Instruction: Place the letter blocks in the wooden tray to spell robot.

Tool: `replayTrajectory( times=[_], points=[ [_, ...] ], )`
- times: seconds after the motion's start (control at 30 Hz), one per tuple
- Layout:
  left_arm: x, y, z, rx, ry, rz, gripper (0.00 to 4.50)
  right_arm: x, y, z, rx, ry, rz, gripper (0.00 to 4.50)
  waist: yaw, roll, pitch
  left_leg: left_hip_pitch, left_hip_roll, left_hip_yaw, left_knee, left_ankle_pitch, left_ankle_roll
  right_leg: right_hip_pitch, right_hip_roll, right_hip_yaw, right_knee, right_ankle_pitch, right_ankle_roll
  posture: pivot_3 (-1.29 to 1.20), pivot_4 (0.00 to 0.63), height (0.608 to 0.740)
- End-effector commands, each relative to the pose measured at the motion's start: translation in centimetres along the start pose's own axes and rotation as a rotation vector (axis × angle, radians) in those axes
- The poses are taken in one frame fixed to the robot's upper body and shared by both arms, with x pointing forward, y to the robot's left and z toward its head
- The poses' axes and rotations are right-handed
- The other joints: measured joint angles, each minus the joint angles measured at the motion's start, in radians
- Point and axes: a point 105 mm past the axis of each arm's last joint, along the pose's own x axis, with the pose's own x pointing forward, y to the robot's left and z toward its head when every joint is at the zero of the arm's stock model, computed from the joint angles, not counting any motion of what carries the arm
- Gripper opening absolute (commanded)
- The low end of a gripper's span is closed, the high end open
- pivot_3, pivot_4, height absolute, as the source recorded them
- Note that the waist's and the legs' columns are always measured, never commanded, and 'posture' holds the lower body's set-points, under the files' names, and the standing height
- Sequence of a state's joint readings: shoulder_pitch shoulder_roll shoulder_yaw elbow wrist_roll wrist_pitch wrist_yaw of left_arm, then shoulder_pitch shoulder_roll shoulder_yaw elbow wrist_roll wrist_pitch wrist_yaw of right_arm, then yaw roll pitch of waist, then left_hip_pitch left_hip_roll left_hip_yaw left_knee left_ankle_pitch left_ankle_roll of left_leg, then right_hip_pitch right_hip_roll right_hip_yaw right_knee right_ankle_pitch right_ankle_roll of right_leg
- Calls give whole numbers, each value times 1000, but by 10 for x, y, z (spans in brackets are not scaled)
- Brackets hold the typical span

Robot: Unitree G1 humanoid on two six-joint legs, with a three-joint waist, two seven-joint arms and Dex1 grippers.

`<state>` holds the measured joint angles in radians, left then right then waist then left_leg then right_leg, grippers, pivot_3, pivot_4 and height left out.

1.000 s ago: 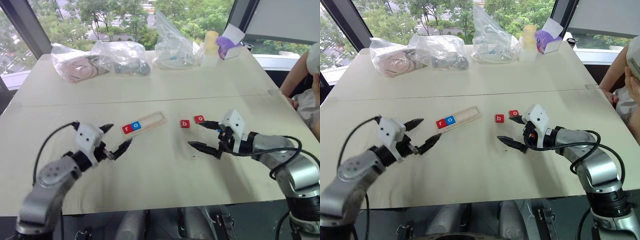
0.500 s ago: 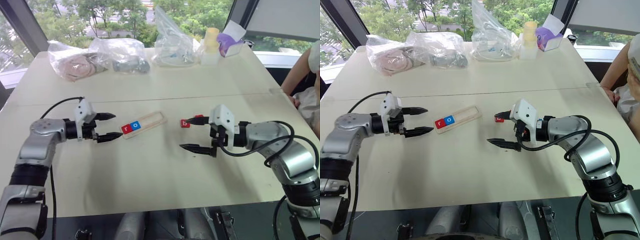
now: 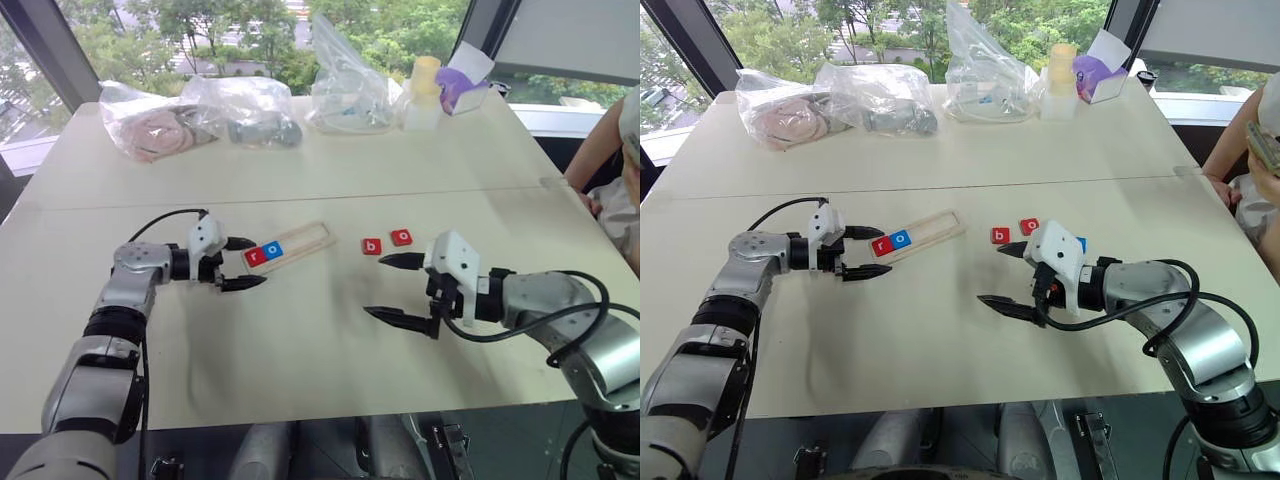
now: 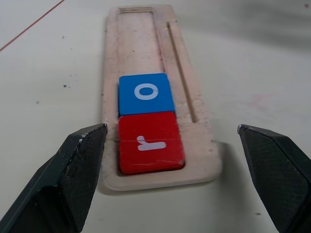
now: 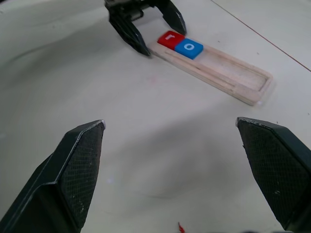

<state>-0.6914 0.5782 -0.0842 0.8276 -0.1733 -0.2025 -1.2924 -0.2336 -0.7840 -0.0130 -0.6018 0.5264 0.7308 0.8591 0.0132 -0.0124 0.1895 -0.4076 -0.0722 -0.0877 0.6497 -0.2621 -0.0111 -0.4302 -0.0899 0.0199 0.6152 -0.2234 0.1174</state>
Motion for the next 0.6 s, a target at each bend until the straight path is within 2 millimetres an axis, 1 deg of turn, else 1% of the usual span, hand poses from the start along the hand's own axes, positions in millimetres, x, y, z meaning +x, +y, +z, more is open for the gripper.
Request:
replayTrajectory(
  times=[0.03, 0.3, 0.43, 0.5, 0.57, 0.6],
  points=[
    [2, 5, -5, 24, 11, 45, 4500, -4, 2, 10, -36, -20, -10, 4466, 0, 0, 0, 0, 0, 0, 0, 0, 0, 0, 0, 0, 0, 0, 0, 0, 150, 740],
    [6, 7, -15, 27, 35, 86, 4500, -2, 3, 11, -36, -23, -19, 4466, 1, 0, -1, 2, 0, 0, 2, 0, 0, 3, 0, 0, 0, 2, 1, 0, 150, 740],
    [10, -1, -25, 3, 69, 49, 4500, -1, 1, 11, -42, -20, -27, 4466, 0, 0, -2, 4, 0, 0, 2, 1, 0, 5, 1, 0, 1, 2, 1, 0, 150, 740],
    [13, -3, -28, -2, 78, 42, 3923, -1, 1, 11, -44, -19, -27, 4500, 1, 1, -3, 6, 0, 0, 2, 1, 0, 7, 1, 0, 1, 2, 0, 0, 150, 740],
    [14, -5, -30, -5, 83, 37, 3180, -1, 1, 11, -46, -17, -28, 4500, 2, 1, -3, 8, 0, 0, 2, 1, 0, 9, 1, 0, 1, 2, 1, 0, 150, 740],
    [14, -5, -30, -6, 84, 35, 3101, -1, 1, 11, -46, -16, -28, 4500, 1, 1, -3, 9, 0, 0, 2, 1, 0, 11, 1, 0, 1, 2, 1, 0, 150, 740]
  ],
)
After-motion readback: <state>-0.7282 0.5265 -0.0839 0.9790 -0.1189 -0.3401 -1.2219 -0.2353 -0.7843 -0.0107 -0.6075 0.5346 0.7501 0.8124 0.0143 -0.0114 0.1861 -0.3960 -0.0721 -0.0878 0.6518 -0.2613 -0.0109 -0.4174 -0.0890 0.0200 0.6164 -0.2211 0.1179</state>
